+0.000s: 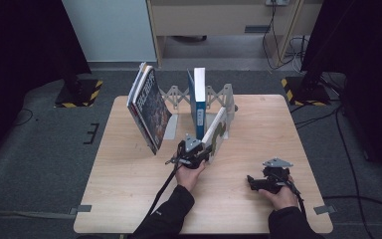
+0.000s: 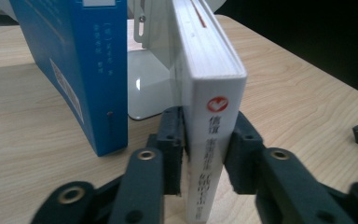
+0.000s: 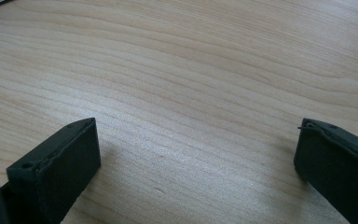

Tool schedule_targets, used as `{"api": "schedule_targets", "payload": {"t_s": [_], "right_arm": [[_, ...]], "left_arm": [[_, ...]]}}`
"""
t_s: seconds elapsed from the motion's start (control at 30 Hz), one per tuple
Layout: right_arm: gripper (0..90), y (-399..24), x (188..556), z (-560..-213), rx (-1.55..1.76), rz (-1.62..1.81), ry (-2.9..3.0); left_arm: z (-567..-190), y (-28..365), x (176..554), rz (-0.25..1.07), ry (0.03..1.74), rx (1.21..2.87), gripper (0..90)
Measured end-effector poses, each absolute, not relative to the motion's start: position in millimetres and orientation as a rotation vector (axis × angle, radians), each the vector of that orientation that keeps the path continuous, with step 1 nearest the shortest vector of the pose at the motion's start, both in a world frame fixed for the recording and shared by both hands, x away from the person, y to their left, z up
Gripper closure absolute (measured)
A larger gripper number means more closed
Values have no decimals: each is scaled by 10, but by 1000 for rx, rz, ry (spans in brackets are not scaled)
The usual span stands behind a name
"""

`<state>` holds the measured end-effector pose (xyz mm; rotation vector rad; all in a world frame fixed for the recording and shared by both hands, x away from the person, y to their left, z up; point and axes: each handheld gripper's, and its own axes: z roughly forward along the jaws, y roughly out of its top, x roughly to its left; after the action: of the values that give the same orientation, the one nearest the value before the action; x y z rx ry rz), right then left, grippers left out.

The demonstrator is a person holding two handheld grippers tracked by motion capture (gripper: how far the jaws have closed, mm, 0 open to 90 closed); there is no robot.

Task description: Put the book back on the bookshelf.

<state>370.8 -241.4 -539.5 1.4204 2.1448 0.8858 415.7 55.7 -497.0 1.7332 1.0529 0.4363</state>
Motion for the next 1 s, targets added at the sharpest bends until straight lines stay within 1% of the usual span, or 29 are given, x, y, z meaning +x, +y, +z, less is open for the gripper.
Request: {"api": "schedule_targets", "payload": {"t_s": [0.3, 0.47, 0.63, 0.8, 1.0], "right_arm": [[6, -2412, 3708, -5394, 1421, 885, 2144], [6, -2412, 3708, -5395, 1421, 885, 2144], [5, -2410, 3708, -5394, 1425, 886, 2143], [5, -2410, 3708, -5394, 1425, 885, 2143], [5, -2410, 3708, -5394, 1425, 885, 2143]], "left_arm": [[-4954, 517, 4199, 441, 1101, 1704, 724], [-4923, 437, 4280, 463, 1104, 1718, 720], [-4942, 401, 4344, 441, 1098, 1711, 701], [-4943, 402, 4338, 421, 1037, 1763, 676], [-4918, 433, 4245, 365, 952, 1771, 662]]}}
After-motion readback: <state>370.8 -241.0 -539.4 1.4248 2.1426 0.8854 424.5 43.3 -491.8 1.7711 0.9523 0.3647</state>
